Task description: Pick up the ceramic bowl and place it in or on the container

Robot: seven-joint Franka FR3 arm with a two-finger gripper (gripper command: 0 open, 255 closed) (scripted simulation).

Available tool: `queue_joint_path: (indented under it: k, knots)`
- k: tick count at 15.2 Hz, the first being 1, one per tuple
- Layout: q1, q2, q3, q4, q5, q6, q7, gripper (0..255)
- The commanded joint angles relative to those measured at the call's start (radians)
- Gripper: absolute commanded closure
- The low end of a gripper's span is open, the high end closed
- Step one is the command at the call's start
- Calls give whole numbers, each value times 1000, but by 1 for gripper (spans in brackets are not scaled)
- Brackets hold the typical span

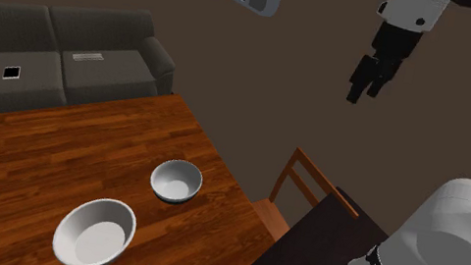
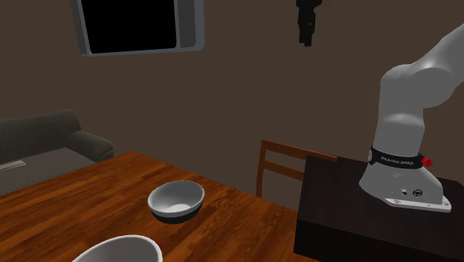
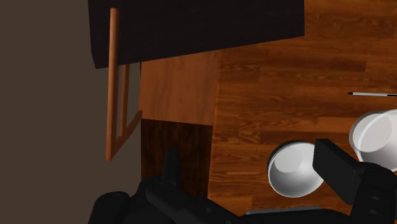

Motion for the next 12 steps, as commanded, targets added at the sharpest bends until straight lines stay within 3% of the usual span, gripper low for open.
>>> queue_joint_path:
  k: [1, 12]
  knots:
    - [0, 0, 0, 0, 0, 0, 0, 0]
    - [38, 195, 3, -193, 67, 415, 2, 0]
